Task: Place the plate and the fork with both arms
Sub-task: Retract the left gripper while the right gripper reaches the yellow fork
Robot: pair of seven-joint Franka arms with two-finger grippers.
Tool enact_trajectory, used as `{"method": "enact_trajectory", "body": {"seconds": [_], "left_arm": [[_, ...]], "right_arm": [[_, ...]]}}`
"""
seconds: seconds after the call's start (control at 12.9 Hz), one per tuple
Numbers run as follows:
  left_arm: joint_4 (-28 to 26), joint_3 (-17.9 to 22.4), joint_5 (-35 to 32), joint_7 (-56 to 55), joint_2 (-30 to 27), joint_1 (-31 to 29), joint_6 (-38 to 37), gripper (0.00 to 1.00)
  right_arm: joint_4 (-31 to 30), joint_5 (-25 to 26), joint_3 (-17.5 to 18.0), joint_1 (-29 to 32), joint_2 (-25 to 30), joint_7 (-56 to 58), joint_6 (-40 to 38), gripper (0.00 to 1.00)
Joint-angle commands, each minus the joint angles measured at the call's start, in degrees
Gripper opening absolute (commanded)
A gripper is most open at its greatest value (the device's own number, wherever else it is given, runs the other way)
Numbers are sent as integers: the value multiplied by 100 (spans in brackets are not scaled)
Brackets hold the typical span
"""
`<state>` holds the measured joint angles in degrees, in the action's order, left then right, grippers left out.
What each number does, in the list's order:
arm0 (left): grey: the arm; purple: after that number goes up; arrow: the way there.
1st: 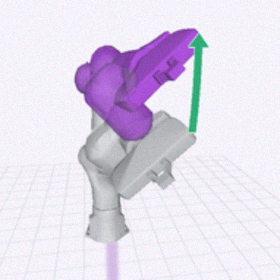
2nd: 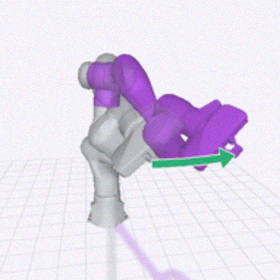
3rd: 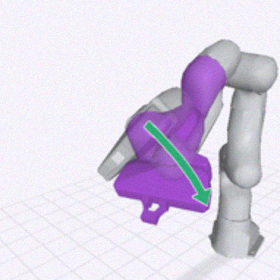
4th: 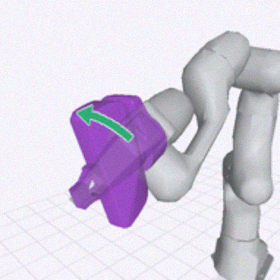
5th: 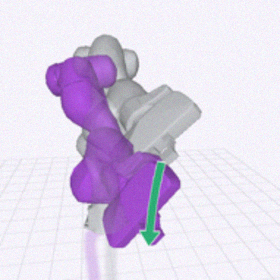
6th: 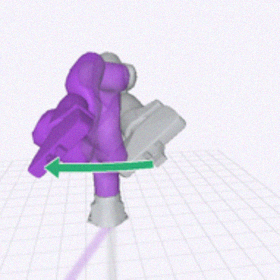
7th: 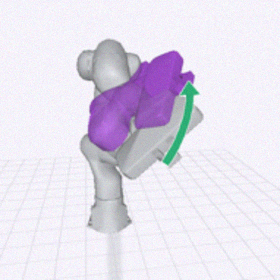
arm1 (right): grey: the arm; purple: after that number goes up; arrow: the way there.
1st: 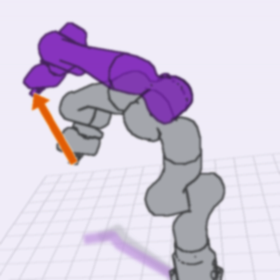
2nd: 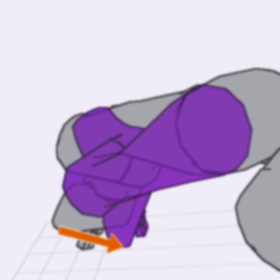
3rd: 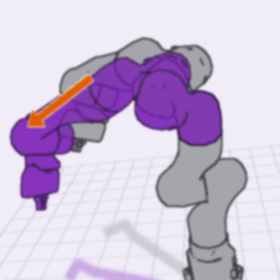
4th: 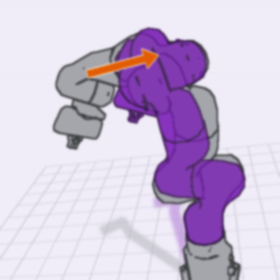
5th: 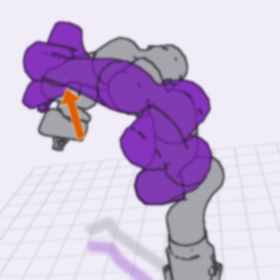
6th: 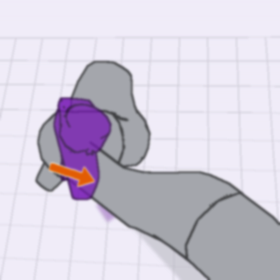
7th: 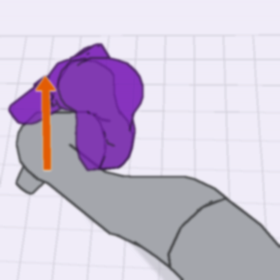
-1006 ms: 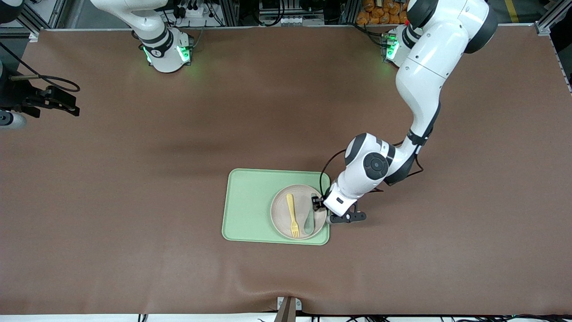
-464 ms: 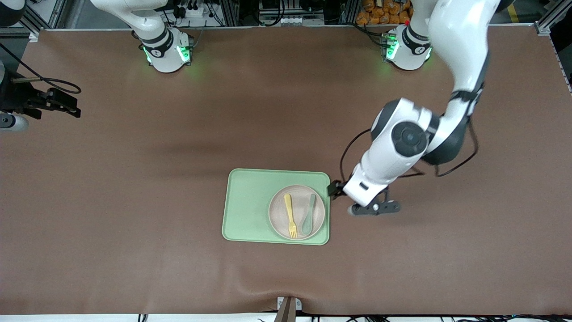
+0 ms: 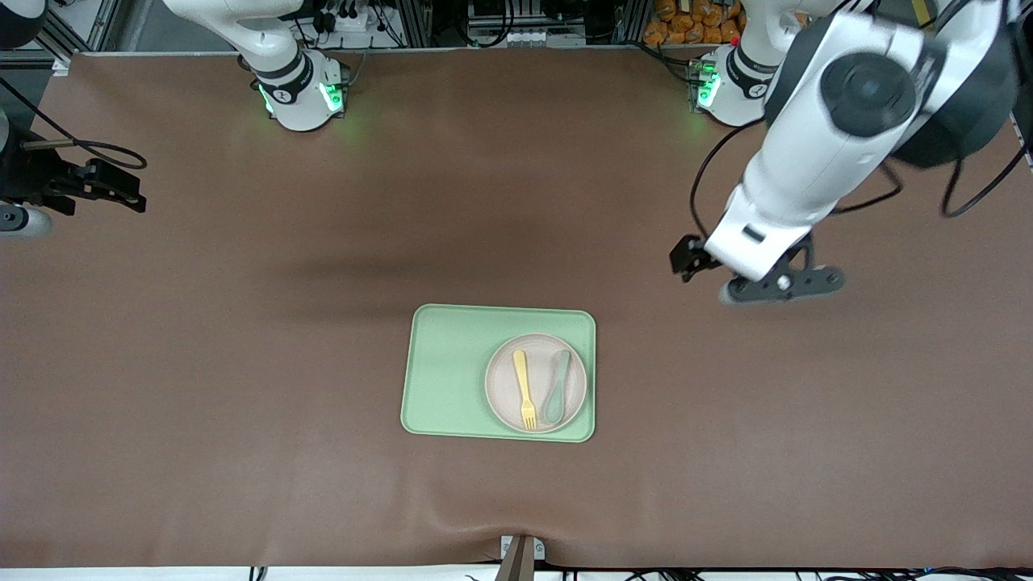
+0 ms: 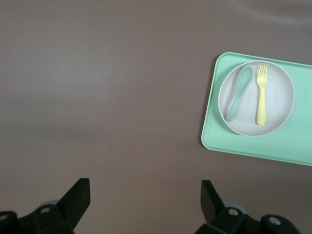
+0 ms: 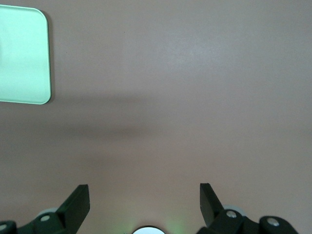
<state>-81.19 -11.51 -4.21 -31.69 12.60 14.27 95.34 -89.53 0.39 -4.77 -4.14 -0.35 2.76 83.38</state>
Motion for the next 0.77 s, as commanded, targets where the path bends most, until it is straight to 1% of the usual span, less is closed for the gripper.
{"method": "enact_trajectory", "body": {"seconds": [0.0, 0.08, 0.15, 0.23, 0.31, 0.39, 0.54, 0.62, 0.7], "left_arm": [[-239, 0, -89, -39, -652, -125, -454, 100], [-257, -9, -63, -39, -758, -265, -551, 100], [-257, -26, -37, -4, -846, -406, -674, 100], [-257, -18, -36, 171, -899, -520, -745, 100], [-266, -18, -28, 355, -987, -643, -806, 100], [-275, -18, -28, 418, -1022, -705, -876, 100], [-275, -18, -28, 575, -1058, -872, -939, 100], [-275, 8, 103, 794, -1067, -977, -904, 100], [-275, 148, 330, 909, -1154, -978, -895, 100]], "right_arm": [[-3, -31, -7, -17, 18, 40, 20, 100], [-12, -31, -7, -78, -8, 40, 11, 100], [-4, -48, 2, -183, -157, 40, 11, 100], [5, -248, 2, -367, -402, 32, 37, 100], [40, -703, -7, -569, -761, -3, 186, 100], [84, -1055, -7, -797, -1147, -12, 596, 100], [250, -1496, 2, -1315, -1982, -30, 1641, 100], [478, -1655, 2, -1596, -2482, -30, 2212, 100], [715, -1683, 2, -1869, -2957, -91, 2739, 100]]}}
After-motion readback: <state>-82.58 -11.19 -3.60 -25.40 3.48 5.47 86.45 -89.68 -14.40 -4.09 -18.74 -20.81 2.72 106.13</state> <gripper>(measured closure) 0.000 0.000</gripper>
